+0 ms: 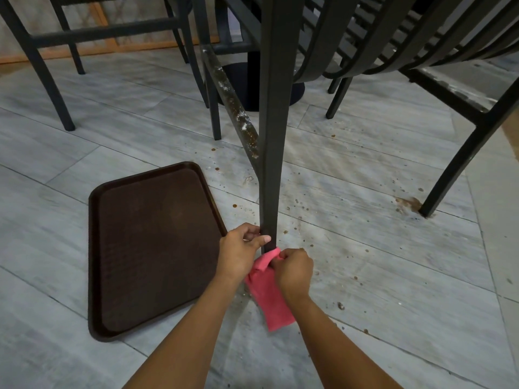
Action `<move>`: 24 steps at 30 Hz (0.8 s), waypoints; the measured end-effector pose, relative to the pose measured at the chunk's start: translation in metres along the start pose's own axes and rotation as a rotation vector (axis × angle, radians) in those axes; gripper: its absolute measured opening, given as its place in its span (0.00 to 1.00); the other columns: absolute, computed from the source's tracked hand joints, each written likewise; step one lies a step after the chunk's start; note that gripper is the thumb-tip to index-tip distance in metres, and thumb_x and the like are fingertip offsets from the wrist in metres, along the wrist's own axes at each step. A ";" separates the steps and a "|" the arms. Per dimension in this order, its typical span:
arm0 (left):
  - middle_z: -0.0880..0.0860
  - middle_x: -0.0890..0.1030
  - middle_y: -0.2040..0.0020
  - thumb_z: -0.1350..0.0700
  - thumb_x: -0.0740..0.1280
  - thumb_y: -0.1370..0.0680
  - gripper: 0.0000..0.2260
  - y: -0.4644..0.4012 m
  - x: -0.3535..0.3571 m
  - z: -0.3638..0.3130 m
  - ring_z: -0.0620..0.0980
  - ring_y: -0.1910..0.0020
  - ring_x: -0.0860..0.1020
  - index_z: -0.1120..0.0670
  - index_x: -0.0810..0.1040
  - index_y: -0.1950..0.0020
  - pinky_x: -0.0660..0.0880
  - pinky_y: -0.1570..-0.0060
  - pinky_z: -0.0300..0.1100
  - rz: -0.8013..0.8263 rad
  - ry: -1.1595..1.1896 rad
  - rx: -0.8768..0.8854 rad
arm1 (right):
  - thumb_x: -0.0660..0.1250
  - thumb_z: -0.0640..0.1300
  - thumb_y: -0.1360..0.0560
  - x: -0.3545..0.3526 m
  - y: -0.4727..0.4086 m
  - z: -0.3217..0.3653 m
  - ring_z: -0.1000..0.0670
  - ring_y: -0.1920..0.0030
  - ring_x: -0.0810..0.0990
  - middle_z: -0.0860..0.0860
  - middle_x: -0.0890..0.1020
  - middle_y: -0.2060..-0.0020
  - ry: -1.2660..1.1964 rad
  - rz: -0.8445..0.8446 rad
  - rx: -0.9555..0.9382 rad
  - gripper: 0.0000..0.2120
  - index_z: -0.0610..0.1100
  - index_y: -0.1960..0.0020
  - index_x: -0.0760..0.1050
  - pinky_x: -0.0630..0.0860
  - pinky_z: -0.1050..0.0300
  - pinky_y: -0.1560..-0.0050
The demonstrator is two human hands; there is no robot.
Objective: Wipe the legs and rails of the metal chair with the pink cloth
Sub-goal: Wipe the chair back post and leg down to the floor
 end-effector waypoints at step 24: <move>0.50 0.80 0.53 0.55 0.71 0.27 0.12 0.003 0.000 -0.001 0.44 0.56 0.78 0.56 0.79 0.45 0.71 0.63 0.25 0.049 0.006 0.009 | 0.68 0.42 0.28 0.004 -0.014 -0.030 0.52 0.75 0.69 0.47 0.72 0.77 0.125 0.193 0.140 0.13 0.37 0.69 0.76 0.65 0.62 0.74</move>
Point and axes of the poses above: each hand's wrist, its own y-axis away from the middle knuckle, its own x-axis out of the palm, z = x × y, the point moved 7 cm from there along -y, towards the middle knuckle
